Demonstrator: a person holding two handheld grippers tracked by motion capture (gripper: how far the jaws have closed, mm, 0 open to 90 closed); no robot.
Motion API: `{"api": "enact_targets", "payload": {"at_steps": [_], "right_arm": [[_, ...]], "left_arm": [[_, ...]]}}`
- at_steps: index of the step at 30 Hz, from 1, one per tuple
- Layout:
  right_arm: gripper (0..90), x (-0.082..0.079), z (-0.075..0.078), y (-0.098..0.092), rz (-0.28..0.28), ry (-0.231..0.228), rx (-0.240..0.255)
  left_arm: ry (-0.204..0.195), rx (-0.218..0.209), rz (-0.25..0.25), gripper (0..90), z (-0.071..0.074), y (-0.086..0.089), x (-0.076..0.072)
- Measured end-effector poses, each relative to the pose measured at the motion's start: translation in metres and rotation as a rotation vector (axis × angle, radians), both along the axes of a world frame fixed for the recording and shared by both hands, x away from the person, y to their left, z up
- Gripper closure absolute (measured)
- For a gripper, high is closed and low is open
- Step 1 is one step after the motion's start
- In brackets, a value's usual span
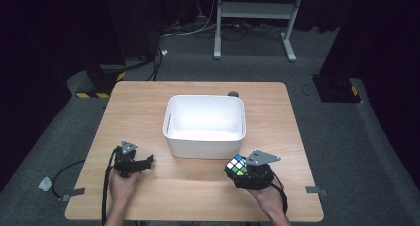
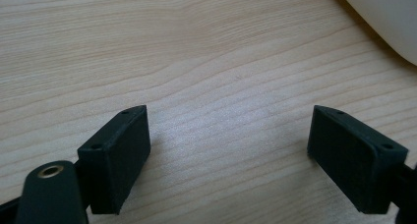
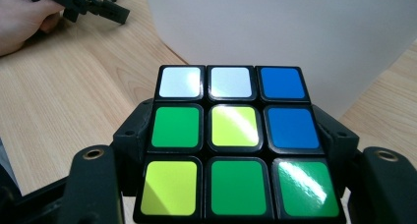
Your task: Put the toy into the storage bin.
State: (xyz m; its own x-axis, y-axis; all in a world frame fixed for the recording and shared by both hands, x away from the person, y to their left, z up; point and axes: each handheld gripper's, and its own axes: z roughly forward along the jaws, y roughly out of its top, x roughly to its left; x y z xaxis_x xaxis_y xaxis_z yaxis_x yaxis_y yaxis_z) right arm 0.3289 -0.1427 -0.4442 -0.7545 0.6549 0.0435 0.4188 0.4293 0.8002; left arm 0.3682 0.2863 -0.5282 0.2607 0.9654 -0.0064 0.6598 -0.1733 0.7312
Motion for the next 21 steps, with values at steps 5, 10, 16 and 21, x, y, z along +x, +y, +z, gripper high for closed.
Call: {"api": "enact_targets", "payload": {"at_steps": [5, 10, 16, 21], "right_arm": [[33.7, 0.000, 0.008, 0.002, 0.010, -0.009, -0.005], [33.7, -0.001, 0.019, -0.001, 0.010, -0.016, 0.000], [33.7, 0.000, 0.026, -0.003, 0.008, -0.019, 0.004], [33.7, 0.000, 0.031, -0.003, 0.014, -0.018, -0.003]], "left_arm": [[0.000, -0.001, 0.001, 16.4, 0.000, 0.000, 0.000], [0.000, 0.000, 0.000, 16.4, 0.000, 0.000, 0.000], [0.000, -0.001, 0.001, 16.3, 0.000, 0.000, 0.000], [0.000, -0.003, 0.001, 16.4, 0.000, 0.000, 0.000]]}}
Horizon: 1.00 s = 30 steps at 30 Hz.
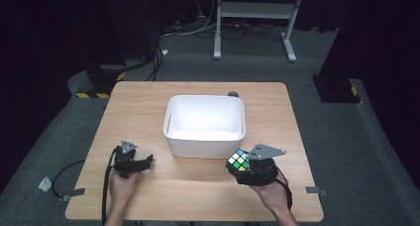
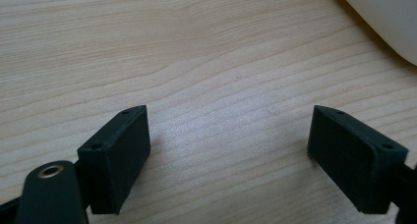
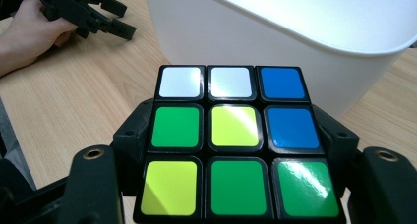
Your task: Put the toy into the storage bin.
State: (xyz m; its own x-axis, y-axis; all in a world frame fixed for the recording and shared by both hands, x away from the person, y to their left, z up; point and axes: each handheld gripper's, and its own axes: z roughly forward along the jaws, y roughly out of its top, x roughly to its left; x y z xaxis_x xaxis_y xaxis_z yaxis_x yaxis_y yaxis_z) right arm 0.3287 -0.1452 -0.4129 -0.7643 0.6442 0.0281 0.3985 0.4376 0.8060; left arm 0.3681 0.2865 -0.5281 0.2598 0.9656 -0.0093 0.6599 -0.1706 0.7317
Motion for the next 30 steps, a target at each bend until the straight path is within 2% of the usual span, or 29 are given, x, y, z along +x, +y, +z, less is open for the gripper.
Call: {"api": "enact_targets", "payload": {"at_steps": [5, 11, 17, 21, 30], "right_arm": [[33.7, 0.000, 0.007, 0.000, -0.008, 0.005, 0.003], [33.7, 0.002, 0.021, 0.002, -0.006, -0.014, 0.013], [33.7, 0.006, 0.031, 0.006, -0.001, -0.031, -0.013], [33.7, 0.007, 0.041, 0.008, 0.004, -0.041, -0.003], [33.8, 0.012, 0.049, 0.008, 0.004, -0.035, 0.004]], "left_arm": [[-0.001, 0.002, -0.001, 16.3, 0.000, 0.000, 0.000], [0.000, 0.002, -0.001, 16.4, 0.000, 0.000, 0.000], [0.000, -0.001, 0.000, 16.3, 0.000, 0.000, 0.000], [0.000, 0.002, 0.000, 16.3, 0.000, 0.000, 0.000], [0.000, 0.002, 0.000, 16.4, 0.000, 0.000, 0.000]]}}
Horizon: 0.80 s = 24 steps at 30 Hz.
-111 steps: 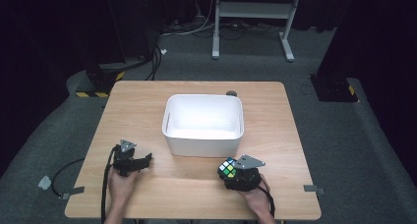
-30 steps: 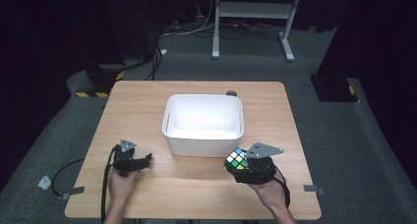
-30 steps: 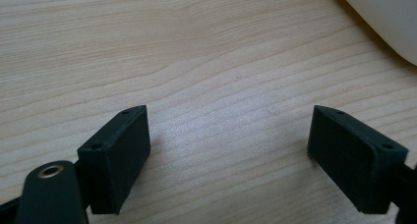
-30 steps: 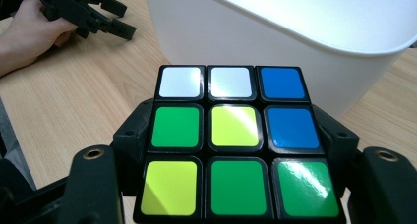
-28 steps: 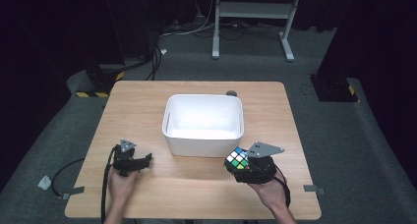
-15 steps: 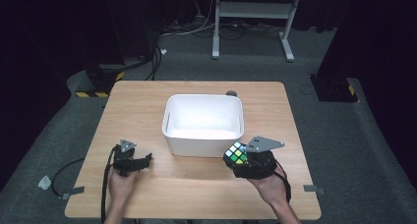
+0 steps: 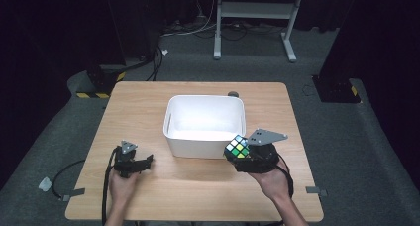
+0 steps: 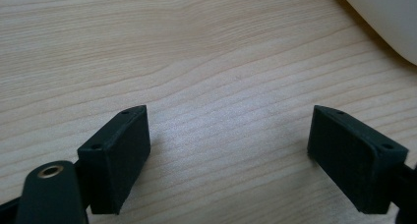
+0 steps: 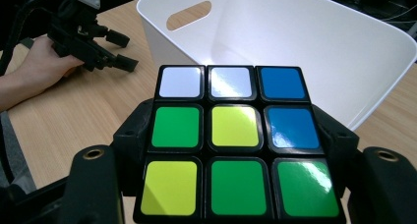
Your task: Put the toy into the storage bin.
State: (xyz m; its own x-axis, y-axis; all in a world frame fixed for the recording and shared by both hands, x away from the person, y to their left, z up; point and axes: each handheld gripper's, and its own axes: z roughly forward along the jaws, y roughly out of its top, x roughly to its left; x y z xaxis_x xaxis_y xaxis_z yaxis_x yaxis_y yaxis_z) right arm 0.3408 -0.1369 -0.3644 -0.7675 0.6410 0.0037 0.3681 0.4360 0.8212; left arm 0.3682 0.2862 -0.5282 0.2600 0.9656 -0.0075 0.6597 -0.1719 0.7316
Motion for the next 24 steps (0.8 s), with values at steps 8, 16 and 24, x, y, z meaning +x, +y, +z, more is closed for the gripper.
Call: {"api": "enact_targets", "payload": {"at_steps": [8, 16, 24], "right_arm": [[33.8, 0.006, 0.011, -0.004, -0.016, 0.000, 0.034], [33.7, 0.011, 0.016, -0.005, -0.023, -0.001, 0.046], [33.7, 0.017, 0.021, -0.008, -0.037, 0.003, 0.066]], "left_arm": [[0.001, 0.000, 0.000, 16.4, 0.000, 0.000, 0.000], [0.001, -0.001, 0.000, 16.4, 0.000, 0.000, 0.000], [0.001, -0.001, 0.000, 16.4, 0.000, 0.000, 0.000]]}}
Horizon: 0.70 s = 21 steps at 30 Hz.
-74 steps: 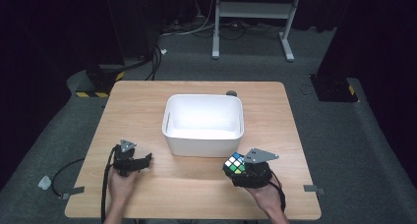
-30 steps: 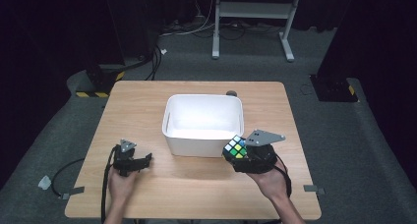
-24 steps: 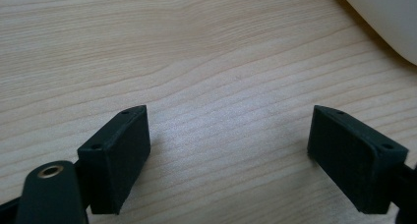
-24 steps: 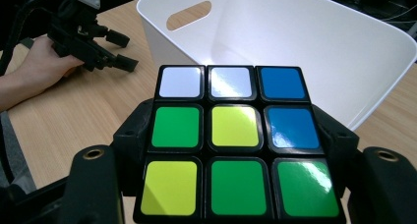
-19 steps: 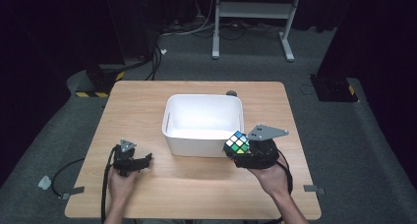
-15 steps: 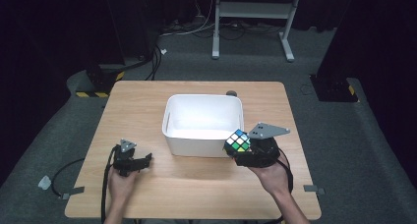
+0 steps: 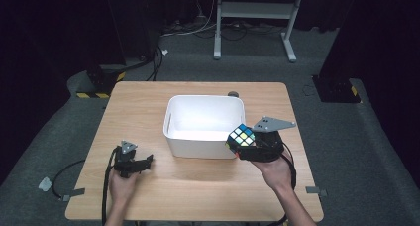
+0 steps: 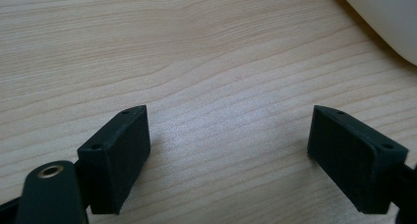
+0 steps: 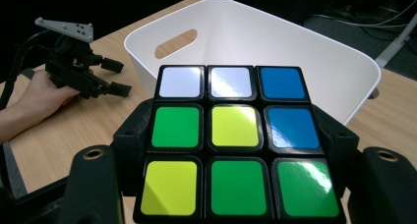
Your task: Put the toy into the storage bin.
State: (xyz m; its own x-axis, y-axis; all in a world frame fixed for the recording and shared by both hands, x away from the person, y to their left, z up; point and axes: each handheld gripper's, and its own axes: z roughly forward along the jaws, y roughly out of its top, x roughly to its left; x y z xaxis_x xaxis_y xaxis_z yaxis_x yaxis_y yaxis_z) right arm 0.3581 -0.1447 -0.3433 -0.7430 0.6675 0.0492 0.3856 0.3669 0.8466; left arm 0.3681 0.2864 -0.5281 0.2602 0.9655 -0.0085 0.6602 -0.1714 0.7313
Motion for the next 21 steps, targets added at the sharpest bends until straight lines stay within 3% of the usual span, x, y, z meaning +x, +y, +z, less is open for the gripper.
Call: {"api": "enact_targets", "payload": {"at_steps": [21], "right_arm": [[33.7, 0.012, 0.009, 0.000, -0.020, 0.000, 0.018]], "left_arm": [[-0.001, 0.001, 0.000, 16.3, 0.000, 0.000, 0.000]]}}
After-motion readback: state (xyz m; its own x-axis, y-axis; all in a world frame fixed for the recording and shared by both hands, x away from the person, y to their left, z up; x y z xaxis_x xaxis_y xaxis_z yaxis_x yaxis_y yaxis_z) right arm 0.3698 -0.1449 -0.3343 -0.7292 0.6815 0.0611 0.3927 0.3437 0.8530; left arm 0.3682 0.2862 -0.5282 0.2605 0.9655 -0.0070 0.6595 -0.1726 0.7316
